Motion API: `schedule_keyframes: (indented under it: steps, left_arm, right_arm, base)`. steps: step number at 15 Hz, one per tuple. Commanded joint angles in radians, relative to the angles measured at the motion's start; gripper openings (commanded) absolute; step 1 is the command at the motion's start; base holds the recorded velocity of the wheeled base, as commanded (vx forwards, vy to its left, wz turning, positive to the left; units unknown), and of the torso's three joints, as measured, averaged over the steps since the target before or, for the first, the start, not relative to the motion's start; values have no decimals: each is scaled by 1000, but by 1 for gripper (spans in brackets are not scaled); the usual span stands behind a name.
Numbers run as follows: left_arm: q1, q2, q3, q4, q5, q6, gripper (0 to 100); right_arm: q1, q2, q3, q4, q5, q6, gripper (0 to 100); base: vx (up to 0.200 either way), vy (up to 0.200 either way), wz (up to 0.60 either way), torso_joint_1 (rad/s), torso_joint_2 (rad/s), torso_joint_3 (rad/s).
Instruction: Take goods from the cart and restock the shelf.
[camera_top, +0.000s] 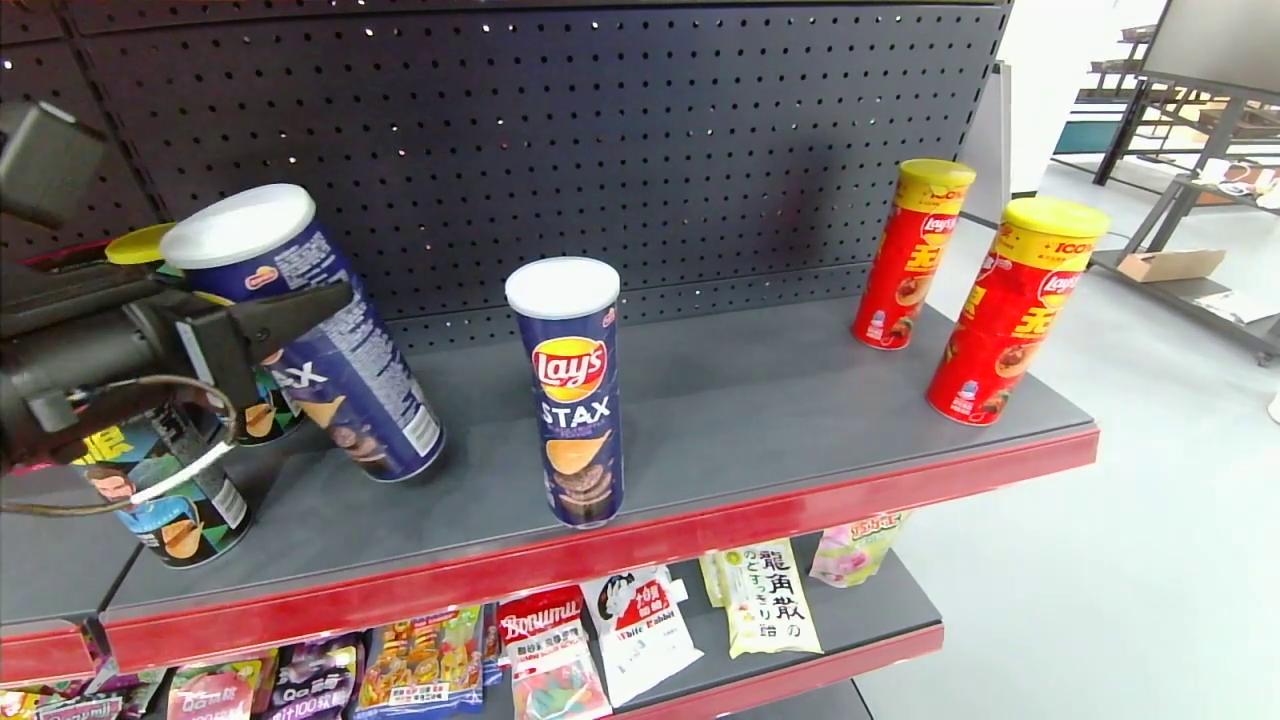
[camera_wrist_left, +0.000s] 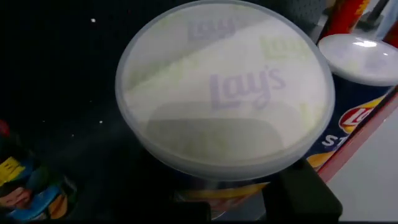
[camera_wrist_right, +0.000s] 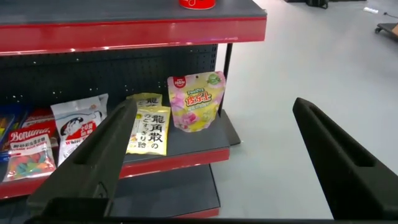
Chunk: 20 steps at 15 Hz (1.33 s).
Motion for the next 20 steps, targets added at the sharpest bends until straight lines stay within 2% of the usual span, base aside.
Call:
schedule_keyframes:
  steps: [1,6,11,17,20]
  left_arm:
    - [-17,134,-78,-3,-8,-4,0]
    - [-20,292,-208,-5,0,-5,0]
    - [-50,427,-349,-3,0,-13,0]
    - [-85,507,-408,-3,-9,-13,0]
    - [-94,554,-472,0,-11,-14,0]
  right_arm:
    - [0,3,0,0,1,-8,100]
    - [0,3,0,0,1,-39,100]
    - [0,3,0,0,1,-40,100]
    - [0,3,0,0,1,-45,100]
    - [0,3,0,0,1,-53,100]
  base:
    - [0,0,0,0,0,0]
    - [0,0,0,0,0,0]
    - [0,0,0,0,0,0]
    - [0,0,0,0,0,0]
    - [0,0,0,0,0,0]
